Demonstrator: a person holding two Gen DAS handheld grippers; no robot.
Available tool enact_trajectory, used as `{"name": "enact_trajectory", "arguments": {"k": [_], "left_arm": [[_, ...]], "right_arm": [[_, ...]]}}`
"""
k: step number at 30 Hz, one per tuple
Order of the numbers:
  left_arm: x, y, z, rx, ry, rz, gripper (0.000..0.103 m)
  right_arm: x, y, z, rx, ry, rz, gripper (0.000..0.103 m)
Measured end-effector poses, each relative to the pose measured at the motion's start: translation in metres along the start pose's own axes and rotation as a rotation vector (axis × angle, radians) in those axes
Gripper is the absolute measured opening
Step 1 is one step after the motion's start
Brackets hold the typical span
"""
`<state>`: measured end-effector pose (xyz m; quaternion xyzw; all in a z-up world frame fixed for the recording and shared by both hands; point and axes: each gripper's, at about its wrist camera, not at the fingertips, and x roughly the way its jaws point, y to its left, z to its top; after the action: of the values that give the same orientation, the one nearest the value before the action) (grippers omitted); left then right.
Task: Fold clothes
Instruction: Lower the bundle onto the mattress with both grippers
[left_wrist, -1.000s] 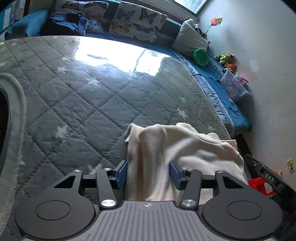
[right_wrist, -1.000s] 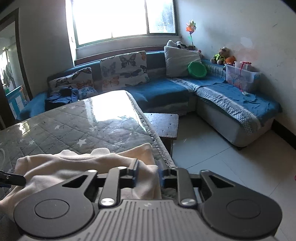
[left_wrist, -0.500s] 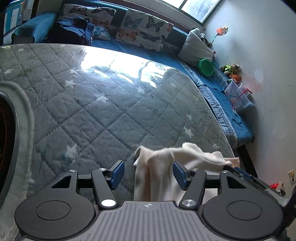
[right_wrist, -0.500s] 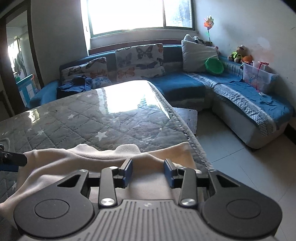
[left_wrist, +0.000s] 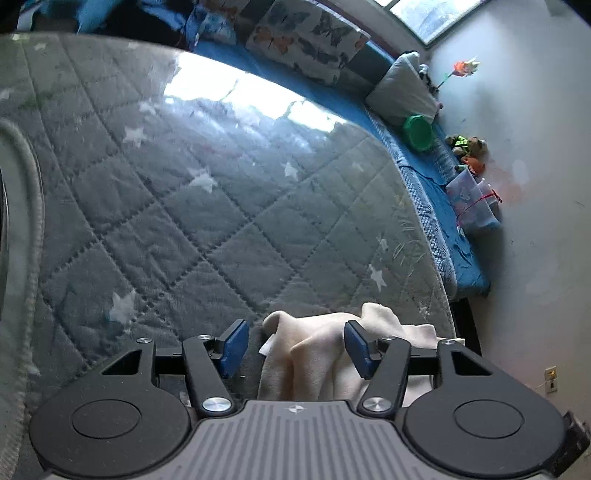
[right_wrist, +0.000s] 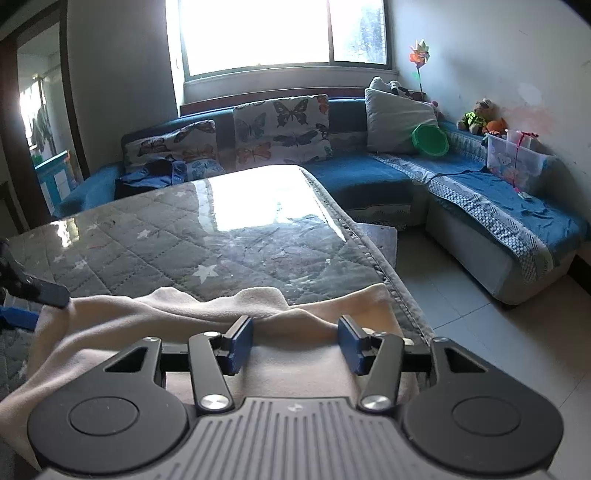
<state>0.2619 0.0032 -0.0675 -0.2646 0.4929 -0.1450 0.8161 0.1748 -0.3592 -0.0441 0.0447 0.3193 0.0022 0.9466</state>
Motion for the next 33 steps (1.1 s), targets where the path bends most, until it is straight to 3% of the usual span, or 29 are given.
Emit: {"name": "enact_trajectory", "arguments": {"k": [1,11,13,16,19,21,25,29,33], "left_arm": [[0.002,0.001,0.001,-0.010,0.008,-0.013,0.047],[0.017,0.007,0.008,-0.042,0.000,-0.140,0.047],[0.015,0.010,0.007,-0.044,-0.019,-0.181,0.026],[0.004,0.012,0.004,-0.023,-0.067,-0.249,0.015],[-0.010,0.011,0.004,0.017,-0.123,-0.280,0.014],[-0.012,0.010,0.006,0.033,-0.134,-0.245,0.014],[-0.010,0.014,0.006,-0.008,-0.123,-0.238,0.016],[-0.011,0.010,0.000,0.012,-0.124,-0.243,0.023],[0.002,-0.003,-0.011,0.064,-0.064,-0.255,0.024]], "right_arm": [[-0.002,-0.001,0.000,0.005,0.000,0.005,0.054],[-0.010,0.003,-0.007,-0.010,0.003,0.022,0.060],[-0.009,0.004,-0.008,-0.015,0.003,0.021,0.060],[-0.010,0.004,-0.009,-0.018,0.001,0.020,0.061],[-0.009,0.005,-0.009,-0.016,-0.002,0.020,0.061],[-0.008,0.006,-0.009,-0.019,-0.002,0.018,0.062],[-0.009,0.007,-0.009,-0.026,-0.001,0.018,0.064],[-0.010,0.007,-0.007,-0.028,-0.003,0.020,0.065],[-0.010,0.010,-0.006,-0.035,-0.003,0.026,0.066]]}}
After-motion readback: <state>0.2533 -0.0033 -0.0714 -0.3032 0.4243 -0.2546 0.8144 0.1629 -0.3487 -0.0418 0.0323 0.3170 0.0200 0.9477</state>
